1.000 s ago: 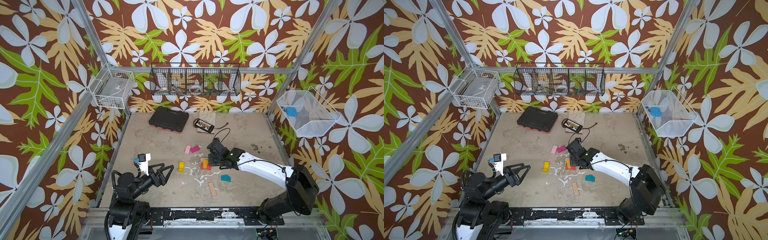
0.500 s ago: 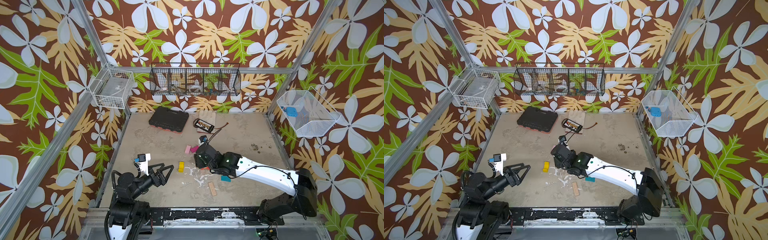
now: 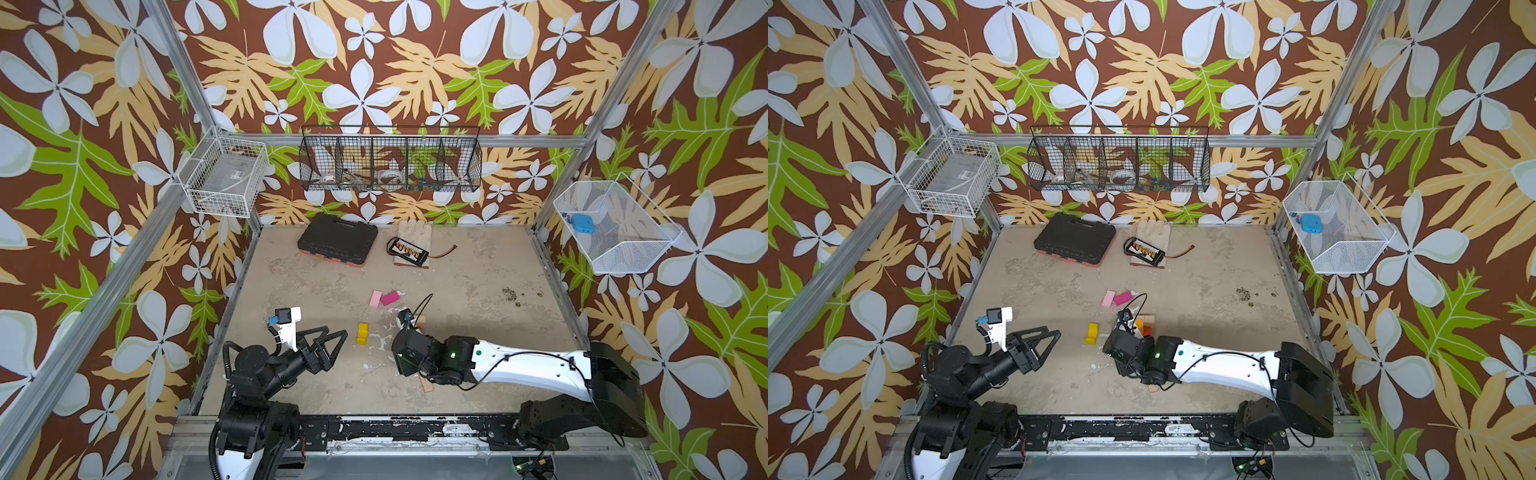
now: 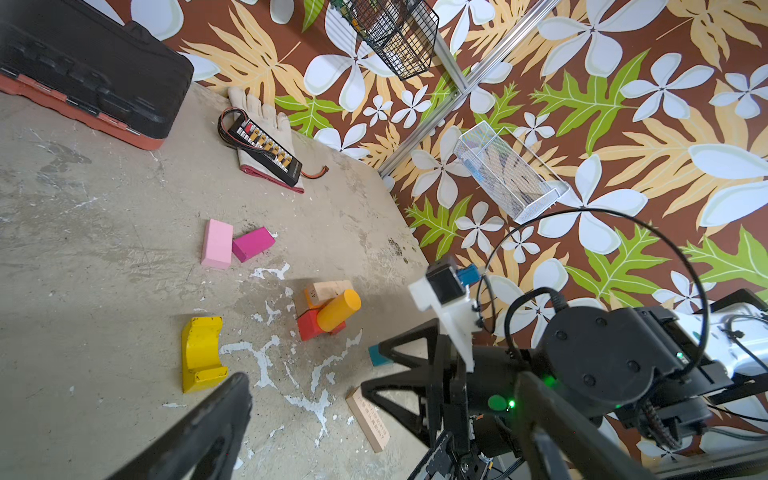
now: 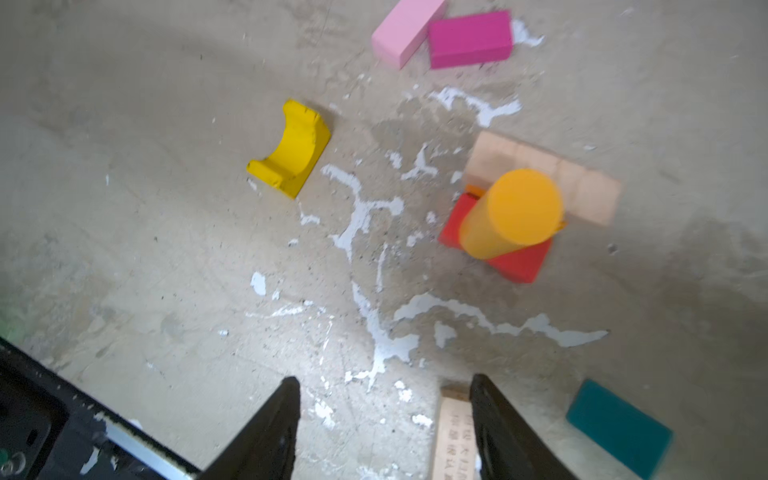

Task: Build the wood block tower
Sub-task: 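Move the right gripper to the pink block and grasp it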

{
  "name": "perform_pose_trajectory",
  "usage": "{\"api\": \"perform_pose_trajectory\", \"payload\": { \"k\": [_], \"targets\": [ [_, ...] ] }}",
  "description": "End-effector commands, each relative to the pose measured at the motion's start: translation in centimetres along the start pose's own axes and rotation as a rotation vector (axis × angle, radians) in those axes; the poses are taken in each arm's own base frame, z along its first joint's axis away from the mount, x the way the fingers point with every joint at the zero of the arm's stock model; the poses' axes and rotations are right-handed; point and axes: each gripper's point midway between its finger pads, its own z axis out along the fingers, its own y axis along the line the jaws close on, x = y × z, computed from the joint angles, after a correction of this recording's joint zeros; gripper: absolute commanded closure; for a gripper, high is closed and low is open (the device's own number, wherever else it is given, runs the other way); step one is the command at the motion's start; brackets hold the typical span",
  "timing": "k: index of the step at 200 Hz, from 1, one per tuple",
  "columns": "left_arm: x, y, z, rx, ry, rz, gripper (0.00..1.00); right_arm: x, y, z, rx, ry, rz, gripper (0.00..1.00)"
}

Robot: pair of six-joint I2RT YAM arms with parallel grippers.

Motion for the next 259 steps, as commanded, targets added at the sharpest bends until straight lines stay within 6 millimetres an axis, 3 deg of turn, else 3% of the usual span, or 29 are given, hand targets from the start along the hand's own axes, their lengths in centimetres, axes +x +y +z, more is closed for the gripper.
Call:
{"api": "perform_pose_trajectory", "payload": {
  "k": [1, 20, 55, 102, 131, 162, 198, 259],
  "targets": [
    [-0.6, -0.3, -0.2, -0.005, -0.025, 0.023, 0.00, -0.5, 1.2, 0.6, 0.009, -0.016, 0.014, 0.31],
    [-1.0, -0.3, -0.3, -0.020, -0.038, 0.032, 0.00, -1.2, 1.9, 0.8, 0.000, -0.030, 0.013, 0.32],
    [-2.4, -0.1, -1.0, -0.091, -0.085, 0.045, 0.00, -5.8, 3.2, 0.6, -0.020, -0.105, 0.030, 0.33],
    [-3.5, 0.0, -2.0, -0.168, -0.116, 0.050, 0.00, -11.6, 1.6, 5.6, 0.124, -0.084, 0.090, 0.36],
    [-3.6, 0.0, -2.4, -0.171, -0.143, 0.056, 0.00, -13.7, 1.1, 10.1, 0.157, -0.028, 0.097, 0.37],
    [-3.5, 0.3, -2.3, -0.177, -0.141, 0.048, 0.00, -14.1, -0.4, 14.3, 0.212, 0.033, 0.094, 0.41],
    [-3.3, 0.7, -1.9, -0.181, -0.131, 0.038, 0.00, -13.6, -0.9, 17.0, 0.209, 0.076, 0.086, 0.42],
    [-3.3, 0.8, -1.8, -0.179, -0.133, 0.036, 0.00, -13.3, -1.8, 18.3, 0.218, 0.099, 0.093, 0.41]
  ]
}}
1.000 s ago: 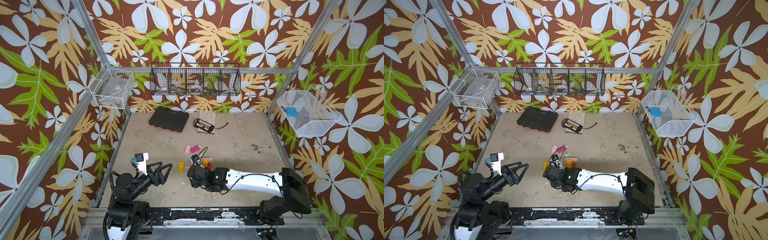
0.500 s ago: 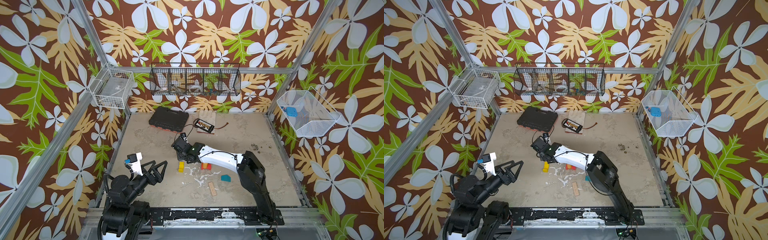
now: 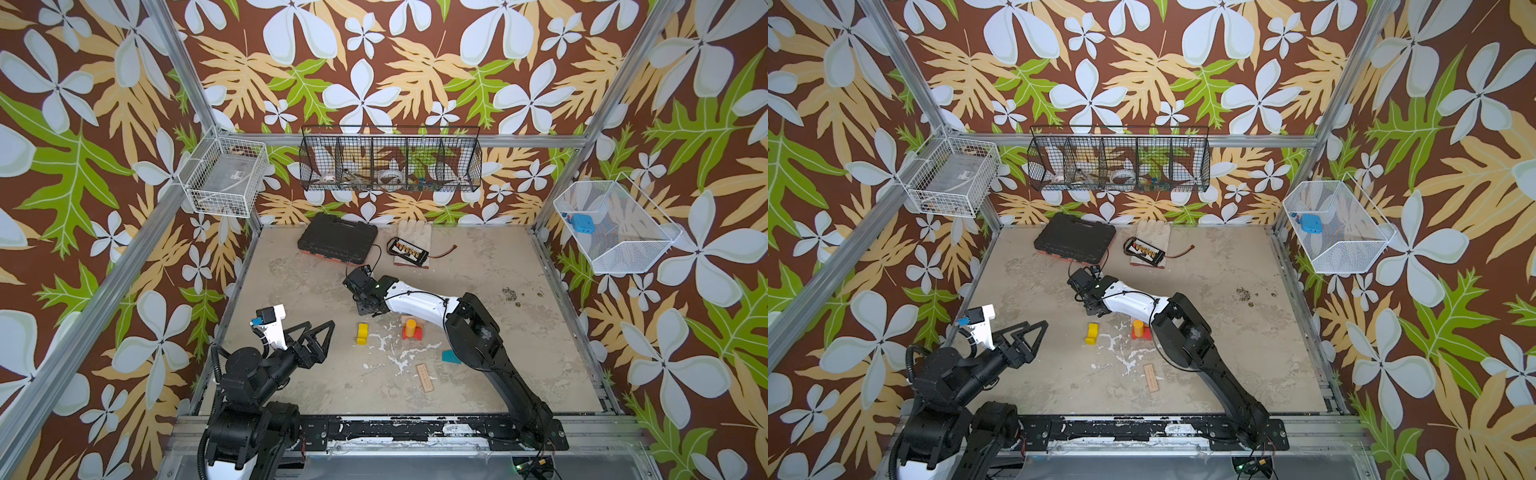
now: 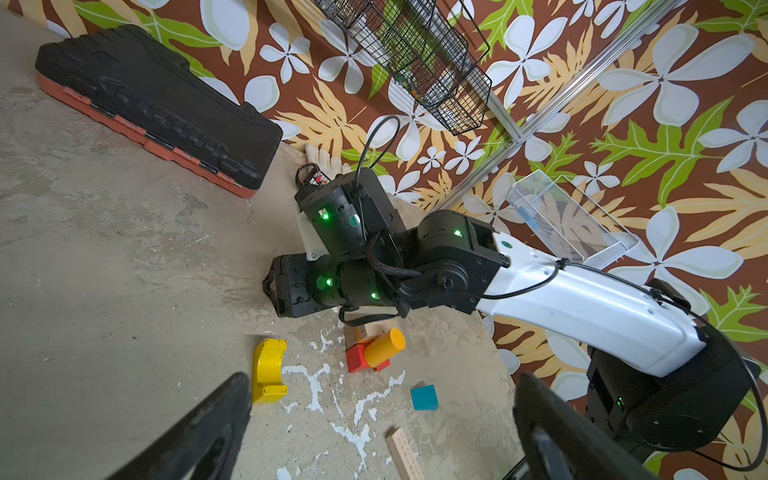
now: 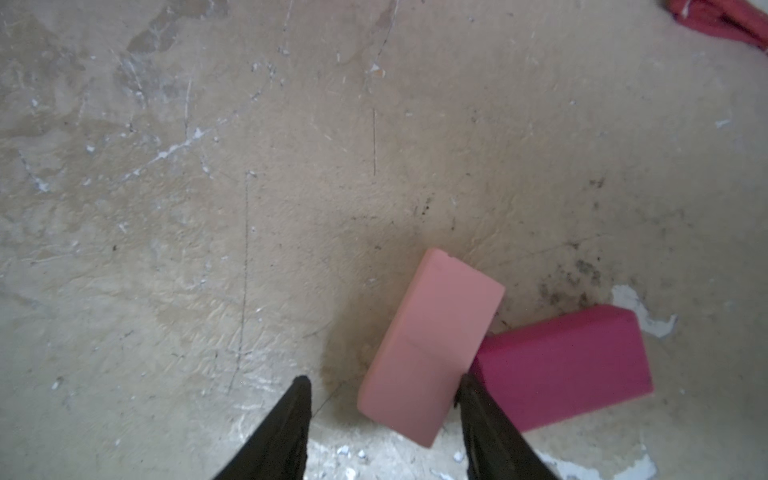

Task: Build the wood block tower
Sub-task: 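Move the right gripper to the pink block and grasp it, then lift the pink block and carry it over the block stack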

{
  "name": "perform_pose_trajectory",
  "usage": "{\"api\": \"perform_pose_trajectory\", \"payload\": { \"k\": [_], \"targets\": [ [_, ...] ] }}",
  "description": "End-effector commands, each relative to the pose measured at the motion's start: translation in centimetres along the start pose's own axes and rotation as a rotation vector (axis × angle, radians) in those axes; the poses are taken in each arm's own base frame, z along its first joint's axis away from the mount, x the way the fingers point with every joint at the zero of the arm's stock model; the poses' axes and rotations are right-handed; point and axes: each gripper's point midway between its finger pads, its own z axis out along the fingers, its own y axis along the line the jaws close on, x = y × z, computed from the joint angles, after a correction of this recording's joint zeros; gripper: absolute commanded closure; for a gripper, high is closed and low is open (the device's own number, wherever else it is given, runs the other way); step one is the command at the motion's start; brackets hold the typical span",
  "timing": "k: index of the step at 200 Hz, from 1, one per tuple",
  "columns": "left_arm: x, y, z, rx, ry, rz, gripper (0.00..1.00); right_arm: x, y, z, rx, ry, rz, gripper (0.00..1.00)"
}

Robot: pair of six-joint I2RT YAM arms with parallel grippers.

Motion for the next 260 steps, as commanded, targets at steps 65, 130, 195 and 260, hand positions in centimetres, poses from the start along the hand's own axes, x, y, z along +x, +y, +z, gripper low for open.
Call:
{"api": "perform_pose_trajectory", "payload": {
  "k": [65, 130, 195, 260],
  "targets": [
    [-0.1, -0.2, 0.0, 0.018, -0.013, 0.006, 0.00, 0.3, -0.1, 1.5, -0.006, 0.031, -0.013, 0.45],
    [0.1, -0.3, 0.1, 0.029, -0.005, 0.002, 0.00, 0.0, -0.2, 1.2, 0.001, 0.020, -0.011, 0.65],
    [0.1, -0.2, 0.2, 0.028, -0.006, -0.003, 0.00, -1.4, 0.0, -1.2, -0.027, -0.018, 0.001, 0.73],
    [0.2, -0.2, 0.3, 0.031, -0.003, -0.006, 0.00, -3.6, -1.2, -10.2, -0.068, -0.148, 0.022, 0.75]
  ]
}}
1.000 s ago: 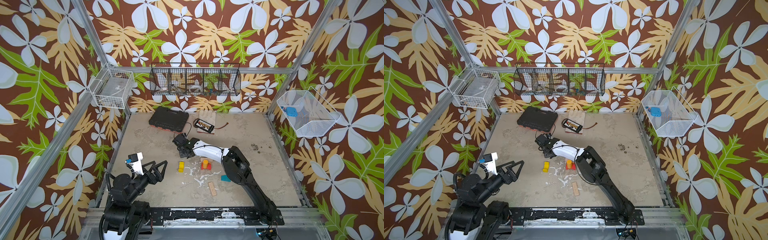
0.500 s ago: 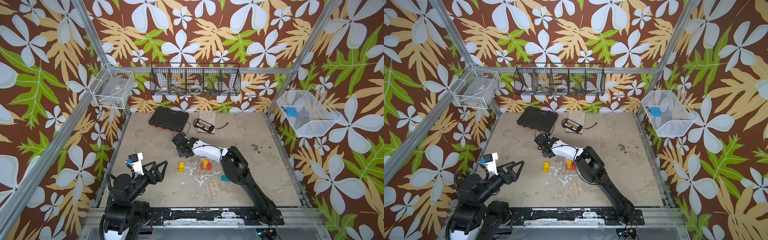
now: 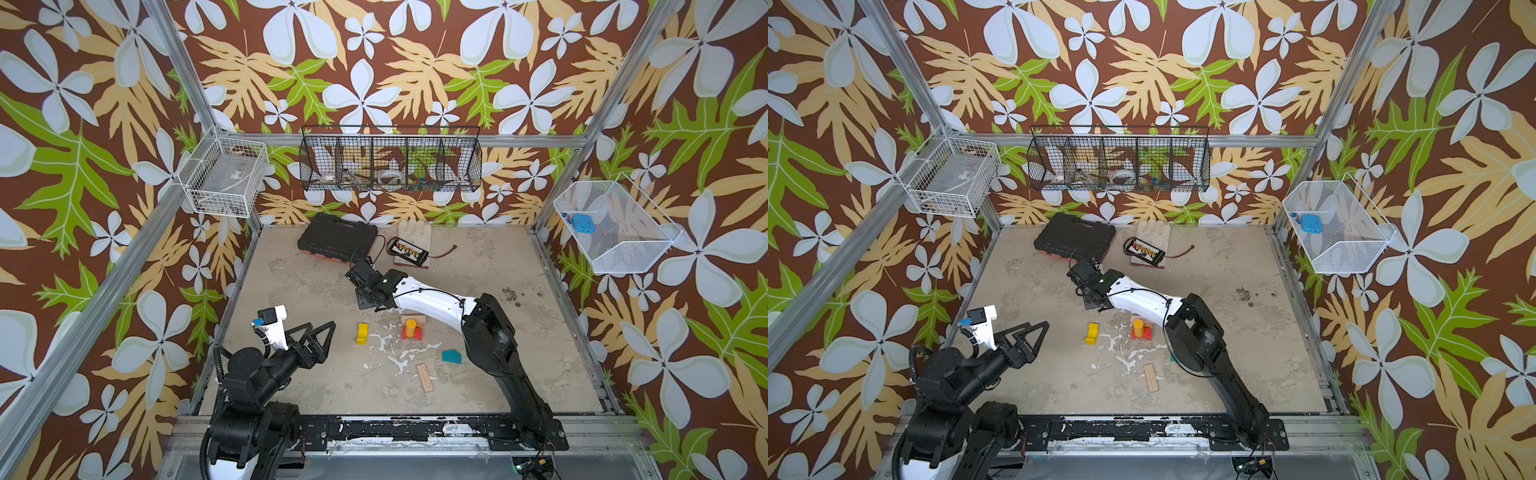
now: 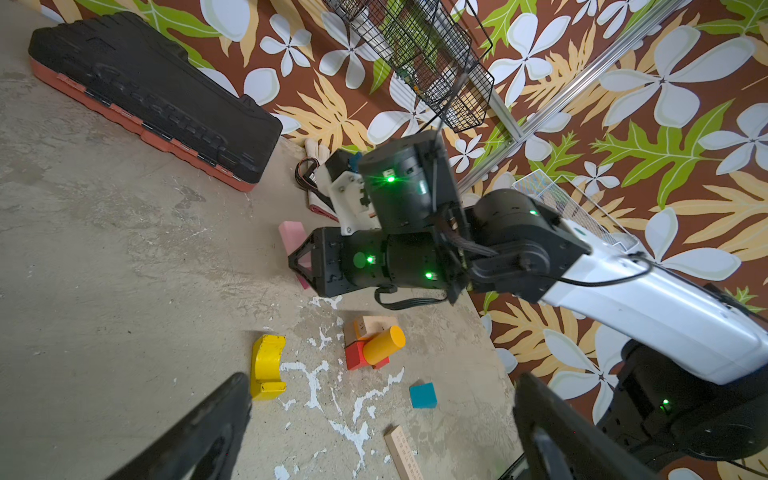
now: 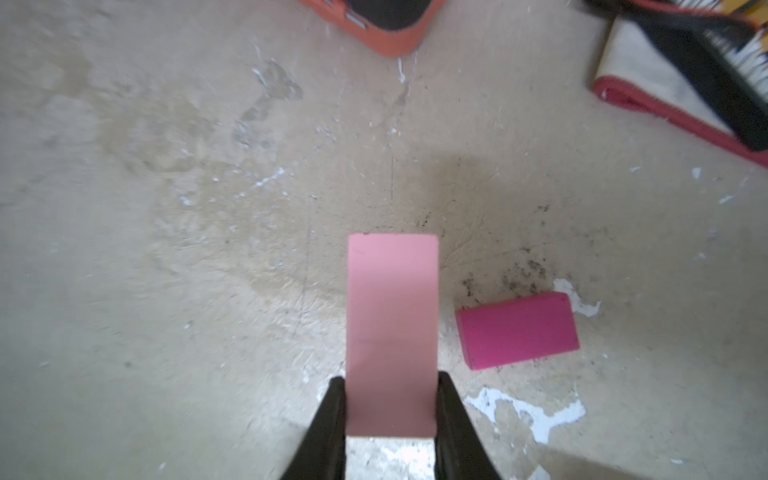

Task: Build the wood block tower
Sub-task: 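Lift the pink block and carry it over the block stack, then lower the pink block onto the stack and open the right gripper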

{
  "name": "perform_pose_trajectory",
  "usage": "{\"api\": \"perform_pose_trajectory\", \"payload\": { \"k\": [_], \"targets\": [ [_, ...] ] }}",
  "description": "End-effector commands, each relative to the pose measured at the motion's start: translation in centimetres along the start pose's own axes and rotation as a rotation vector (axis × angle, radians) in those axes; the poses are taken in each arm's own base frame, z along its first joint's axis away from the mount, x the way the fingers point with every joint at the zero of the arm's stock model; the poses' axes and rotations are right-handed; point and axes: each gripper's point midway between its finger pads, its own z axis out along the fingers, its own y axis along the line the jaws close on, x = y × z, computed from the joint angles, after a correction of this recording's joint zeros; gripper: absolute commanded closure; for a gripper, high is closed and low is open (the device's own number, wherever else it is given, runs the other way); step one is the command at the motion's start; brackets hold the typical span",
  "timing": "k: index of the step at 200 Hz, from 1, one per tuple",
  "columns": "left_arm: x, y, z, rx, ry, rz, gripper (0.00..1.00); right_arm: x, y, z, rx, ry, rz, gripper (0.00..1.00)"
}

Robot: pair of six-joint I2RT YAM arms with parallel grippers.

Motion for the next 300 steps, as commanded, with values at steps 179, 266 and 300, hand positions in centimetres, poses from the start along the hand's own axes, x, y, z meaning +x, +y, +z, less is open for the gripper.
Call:
{"api": "perform_pose_trajectory", "payload": {
  "k": [179, 266, 300],
  "targets": [
    [-0.3, -0.4, 0.0, 0.024, -0.023, 0.008, 0.00, 9.6, -12.2, -9.7, 0.003, -0.046, 0.116, 0.79],
    [-0.2, -0.3, 0.2, 0.023, -0.014, 0.001, 0.00, 11.0, -12.6, -7.1, -0.018, 0.032, 0.125, 0.82],
    [-0.1, -0.2, 0.2, 0.024, -0.014, 0.000, 0.00, 11.4, -12.4, -6.6, -0.022, 0.050, 0.129, 0.82]
  ]
}}
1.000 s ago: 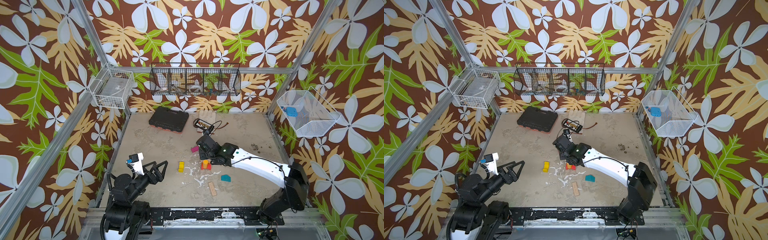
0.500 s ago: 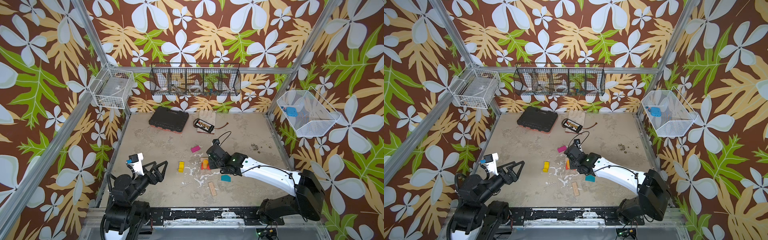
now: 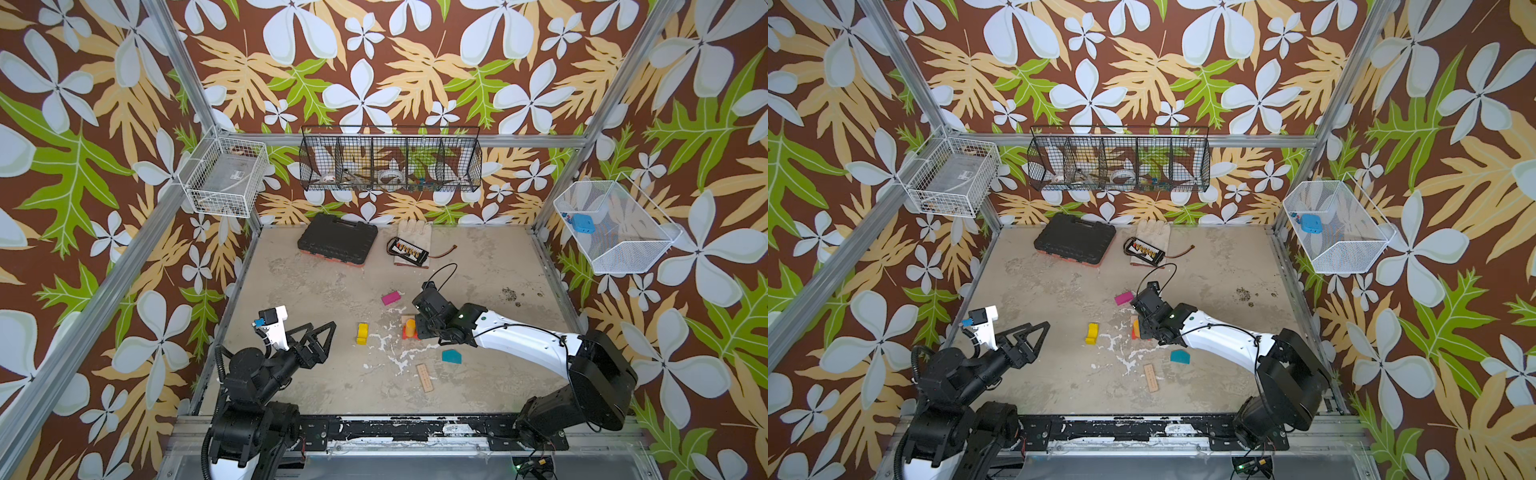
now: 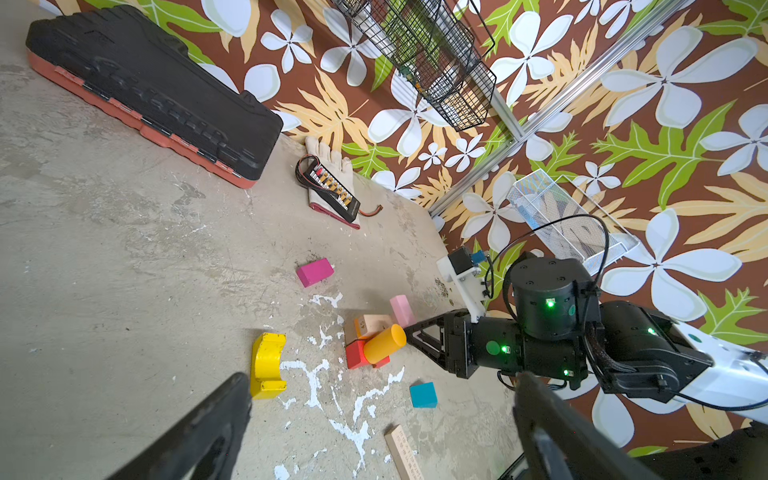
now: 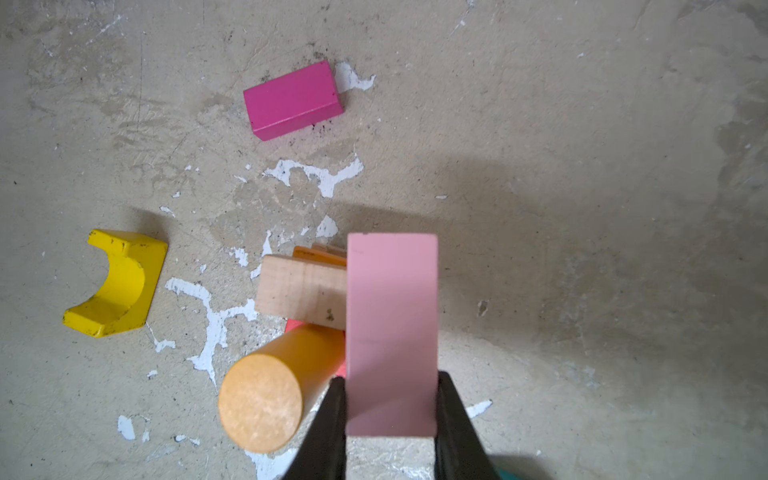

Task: Build the wood block tower
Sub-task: 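Lower the pink block onto the stack and open the right gripper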

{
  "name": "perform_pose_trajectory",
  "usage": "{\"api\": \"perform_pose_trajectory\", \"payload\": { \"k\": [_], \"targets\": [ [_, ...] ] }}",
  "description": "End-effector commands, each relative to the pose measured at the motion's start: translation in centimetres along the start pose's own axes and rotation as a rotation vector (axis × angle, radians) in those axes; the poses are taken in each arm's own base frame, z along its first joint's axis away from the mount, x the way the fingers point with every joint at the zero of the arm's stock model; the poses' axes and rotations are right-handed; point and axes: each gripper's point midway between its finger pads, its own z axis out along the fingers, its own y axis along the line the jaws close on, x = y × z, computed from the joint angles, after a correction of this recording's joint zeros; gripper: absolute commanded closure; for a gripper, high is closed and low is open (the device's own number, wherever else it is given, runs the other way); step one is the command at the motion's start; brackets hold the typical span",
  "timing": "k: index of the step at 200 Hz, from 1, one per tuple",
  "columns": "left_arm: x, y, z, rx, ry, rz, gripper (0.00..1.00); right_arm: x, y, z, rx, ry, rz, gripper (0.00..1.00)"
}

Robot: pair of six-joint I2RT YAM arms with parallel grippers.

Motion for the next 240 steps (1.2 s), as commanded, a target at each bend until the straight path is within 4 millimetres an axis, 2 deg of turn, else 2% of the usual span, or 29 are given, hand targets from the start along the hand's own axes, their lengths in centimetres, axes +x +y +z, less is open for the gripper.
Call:
{"api": "perform_pose_trajectory", "payload": {
  "k": [1, 71, 121, 175, 202, 240],
  "targets": [
    [-0.42, -0.55, 0.02, 0.025, -0.016, 0.007, 0.00, -0.10, 0.31, 0.26, -0.012, -0.003, 0.008, 0.82],
    [-0.35, -0.43, 0.12, 0.023, -0.013, 0.002, 0.00, 0.15, -0.03, 0.44, 0.004, 0.003, 0.012, 0.78],
    [-0.30, -0.47, 0.13, 0.027, -0.012, 0.002, 0.00, 0.26, -0.12, 0.75, 0.013, 0.009, 0.011, 0.70],
    [-0.29, -0.46, 0.13, 0.028, -0.012, 0.001, 0.00, 0.21, 0.05, 0.82, 0.009, 0.012, 0.015, 0.69],
    [-0.27, -0.45, 0.15, 0.028, -0.011, 0.000, 0.00, 0.21, 0.15, 0.74, 0.002, 0.014, 0.014, 0.63],
    [-0.27, -0.47, 0.16, 0.029, -0.012, 0.000, 0.00, 0.14, 0.28, 0.76, -0.002, 0.014, 0.012, 0.63]
  ]
}}
